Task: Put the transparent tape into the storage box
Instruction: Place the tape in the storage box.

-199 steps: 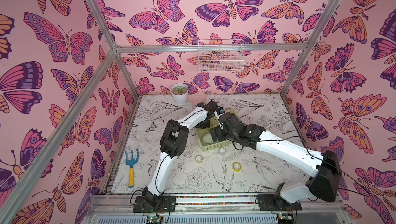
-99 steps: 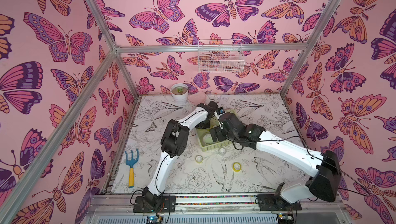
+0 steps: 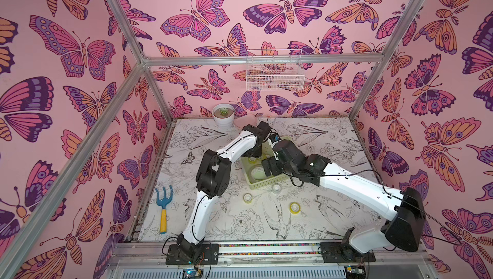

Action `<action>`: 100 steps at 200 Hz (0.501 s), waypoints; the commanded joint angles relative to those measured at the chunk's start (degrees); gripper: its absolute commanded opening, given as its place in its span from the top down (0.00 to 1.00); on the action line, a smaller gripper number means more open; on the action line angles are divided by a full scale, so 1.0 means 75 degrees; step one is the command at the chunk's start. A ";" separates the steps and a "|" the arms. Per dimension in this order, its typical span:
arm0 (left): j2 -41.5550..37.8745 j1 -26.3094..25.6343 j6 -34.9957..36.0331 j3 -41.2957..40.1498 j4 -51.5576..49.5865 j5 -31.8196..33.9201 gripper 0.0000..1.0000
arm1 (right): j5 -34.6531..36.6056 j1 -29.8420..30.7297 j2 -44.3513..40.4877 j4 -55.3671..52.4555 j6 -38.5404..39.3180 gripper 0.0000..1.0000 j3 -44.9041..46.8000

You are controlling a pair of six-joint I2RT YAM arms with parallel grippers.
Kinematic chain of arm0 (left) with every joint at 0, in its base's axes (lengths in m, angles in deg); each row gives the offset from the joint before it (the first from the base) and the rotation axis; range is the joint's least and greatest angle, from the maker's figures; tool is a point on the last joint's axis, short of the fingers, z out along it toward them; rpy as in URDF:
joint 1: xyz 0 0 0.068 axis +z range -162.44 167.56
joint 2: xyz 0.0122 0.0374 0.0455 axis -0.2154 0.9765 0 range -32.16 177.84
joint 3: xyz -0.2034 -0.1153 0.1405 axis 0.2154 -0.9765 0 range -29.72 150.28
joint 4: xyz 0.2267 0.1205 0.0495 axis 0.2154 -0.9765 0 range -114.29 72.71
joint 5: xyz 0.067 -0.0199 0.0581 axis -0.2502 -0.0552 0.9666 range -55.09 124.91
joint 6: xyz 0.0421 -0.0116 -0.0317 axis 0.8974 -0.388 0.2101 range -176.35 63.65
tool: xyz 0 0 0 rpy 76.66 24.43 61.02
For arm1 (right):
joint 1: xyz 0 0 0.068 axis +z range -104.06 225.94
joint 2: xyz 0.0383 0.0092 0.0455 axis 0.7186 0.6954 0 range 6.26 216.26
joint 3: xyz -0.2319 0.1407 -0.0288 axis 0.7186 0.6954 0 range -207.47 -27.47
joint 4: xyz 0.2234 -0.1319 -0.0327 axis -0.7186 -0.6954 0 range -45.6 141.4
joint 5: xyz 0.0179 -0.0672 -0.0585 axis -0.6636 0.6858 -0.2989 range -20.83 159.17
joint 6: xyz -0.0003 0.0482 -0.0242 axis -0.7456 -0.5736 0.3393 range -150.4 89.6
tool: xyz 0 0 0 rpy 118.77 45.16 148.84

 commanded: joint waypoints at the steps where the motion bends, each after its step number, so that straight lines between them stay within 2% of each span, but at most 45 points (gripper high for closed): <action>1: -0.0536 0.0048 0.0104 0.0177 -0.0172 -0.0380 0.54 | 0.0283 -0.0239 -0.0448 -0.0095 -0.0154 0.01 0.0244; 27: -0.0347 -0.0040 0.0272 0.0596 -0.0057 -0.1429 0.60 | 0.0403 -0.0540 -0.0827 -0.0095 -0.0373 0.01 0.0593; 63: 0.0143 -0.0304 0.0247 0.1172 -0.0009 -0.2145 0.78 | 0.0683 -0.0960 -0.1351 -0.0263 -0.0684 0.01 0.1030; 74: 0.0288 -0.0344 0.0169 0.1307 0.0039 -0.2371 0.89 | 0.0672 -0.1115 -0.1497 -0.0320 -0.0767 0.01 0.1167; 91: 0.0515 -0.0370 0.0052 0.1474 0.0095 -0.2645 1.00 | 0.0635 -0.1231 -0.1671 -0.0359 -0.0841 0.01 0.1337; 100: 0.0629 -0.0386 0.0012 0.1548 0.0137 -0.2743 1.00 | 0.0597 -0.1241 -0.1706 -0.0358 -0.0857 0.01 0.1381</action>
